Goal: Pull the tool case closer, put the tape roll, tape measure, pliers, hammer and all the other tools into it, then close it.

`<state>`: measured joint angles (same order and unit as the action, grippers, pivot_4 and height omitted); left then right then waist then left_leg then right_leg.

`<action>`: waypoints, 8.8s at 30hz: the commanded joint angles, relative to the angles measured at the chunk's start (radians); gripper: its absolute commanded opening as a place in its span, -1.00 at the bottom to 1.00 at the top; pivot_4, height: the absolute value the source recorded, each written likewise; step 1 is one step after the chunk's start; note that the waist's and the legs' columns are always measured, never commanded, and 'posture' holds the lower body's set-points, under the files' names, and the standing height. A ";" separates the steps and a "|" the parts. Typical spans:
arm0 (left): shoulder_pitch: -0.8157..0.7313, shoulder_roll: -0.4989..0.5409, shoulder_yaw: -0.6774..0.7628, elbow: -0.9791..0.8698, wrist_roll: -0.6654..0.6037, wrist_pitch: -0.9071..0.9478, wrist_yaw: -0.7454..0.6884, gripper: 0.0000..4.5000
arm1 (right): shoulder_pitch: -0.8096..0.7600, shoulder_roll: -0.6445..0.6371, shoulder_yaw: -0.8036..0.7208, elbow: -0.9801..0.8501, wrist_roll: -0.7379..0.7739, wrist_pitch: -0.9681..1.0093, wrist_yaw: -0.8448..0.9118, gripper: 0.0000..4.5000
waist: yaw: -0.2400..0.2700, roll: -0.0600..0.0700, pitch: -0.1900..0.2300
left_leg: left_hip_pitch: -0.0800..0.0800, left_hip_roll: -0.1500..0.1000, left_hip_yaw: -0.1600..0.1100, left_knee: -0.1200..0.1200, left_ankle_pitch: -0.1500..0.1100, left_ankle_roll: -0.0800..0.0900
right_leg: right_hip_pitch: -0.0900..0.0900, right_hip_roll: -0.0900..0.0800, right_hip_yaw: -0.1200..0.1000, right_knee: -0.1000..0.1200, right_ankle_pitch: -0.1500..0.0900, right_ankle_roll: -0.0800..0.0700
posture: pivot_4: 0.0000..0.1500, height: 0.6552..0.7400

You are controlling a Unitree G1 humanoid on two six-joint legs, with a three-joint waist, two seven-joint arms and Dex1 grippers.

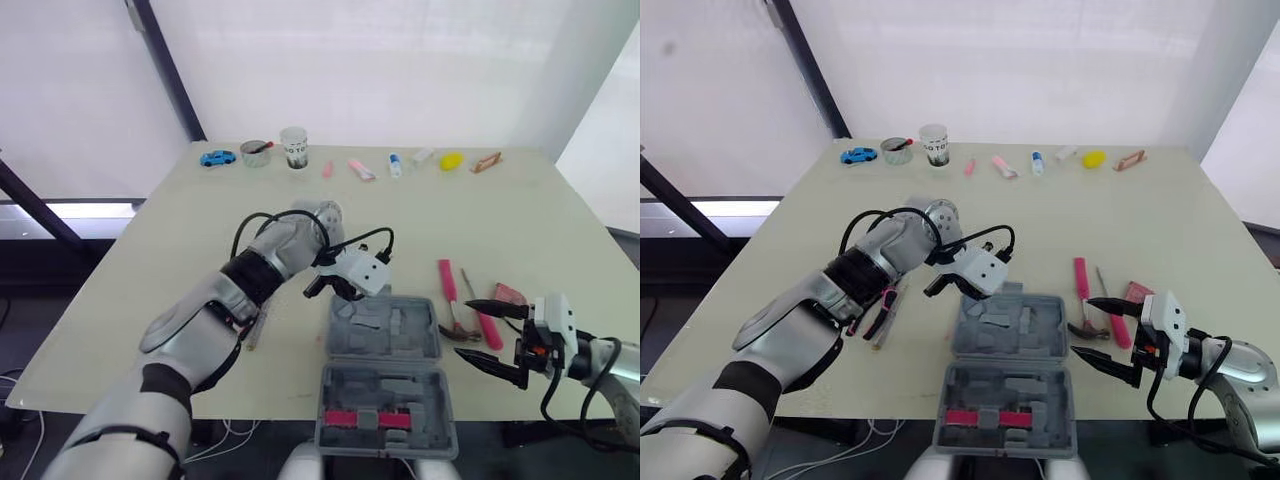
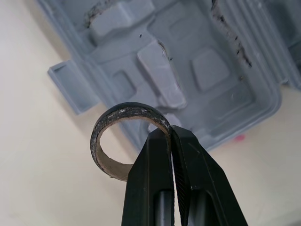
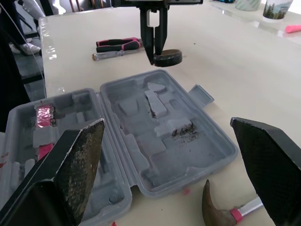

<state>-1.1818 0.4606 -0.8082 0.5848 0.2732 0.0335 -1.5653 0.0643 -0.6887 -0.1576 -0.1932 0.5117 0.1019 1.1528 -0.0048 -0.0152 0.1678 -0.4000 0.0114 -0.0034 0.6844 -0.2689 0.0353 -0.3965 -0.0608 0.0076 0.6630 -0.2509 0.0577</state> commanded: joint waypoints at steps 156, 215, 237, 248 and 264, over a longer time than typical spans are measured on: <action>0.348 -0.087 0.737 0.415 -0.459 -0.282 0.122 0.26 | 0.021 0.109 0.018 -0.006 -0.065 -0.153 -0.139 1.00 | -0.005 -0.002 0.002 | 0.000 0.000 0.000 0.001 0.000 0.000 | 0.000 -0.001 0.000 0.001 0.001 0.001 | 1.00 1.00; 0.612 0.017 0.894 -0.052 -0.594 -0.013 0.187 -0.50 | 0.079 0.182 -0.105 0.005 0.074 -0.112 -0.227 1.00 | -0.008 -0.001 0.002 | 0.001 0.004 0.000 -0.001 0.000 0.000 | 0.000 -0.001 0.000 0.001 0.001 0.001 | 1.00 1.00; 1.456 0.189 1.329 -0.448 -0.722 0.058 0.483 0.97 | 0.356 0.271 -0.327 0.056 0.070 -0.163 -0.351 1.00 | -0.005 0.002 0.000 | 0.003 0.007 0.002 -0.003 0.000 -0.001 | 0.000 -0.014 0.004 -0.002 -0.002 -0.005 | 1.00 1.00; 1.564 0.170 1.356 -0.496 -0.755 0.048 0.503 0.97 | 0.457 0.297 -0.376 0.084 0.026 -0.220 -0.375 1.00 | -0.005 0.004 -0.004 | 0.003 0.007 0.002 -0.012 -0.003 -0.005 | -0.002 -0.018 0.004 -0.008 -0.002 -0.007 | 1.00 1.00; 1.310 0.261 1.120 -0.708 -0.784 0.168 0.420 0.97 | 0.235 0.261 -0.251 0.044 -0.190 -0.020 -0.665 1.00 | -0.006 0.006 -0.004 | 0.003 0.007 0.005 -0.014 0.000 -0.001 | -0.003 -0.017 0.004 -0.009 -0.002 -0.008 | 1.00 1.00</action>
<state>0.1464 0.6996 0.3291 -0.0779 -0.4882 0.1883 -1.1268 0.3119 -0.4187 -0.4141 -0.1132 0.3355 0.0528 0.5220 -0.0107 -0.0096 0.1636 -0.3975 0.0180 0.0014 0.6699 -0.2693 0.0339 -0.3994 -0.0781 0.0116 0.6539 -0.2529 0.0499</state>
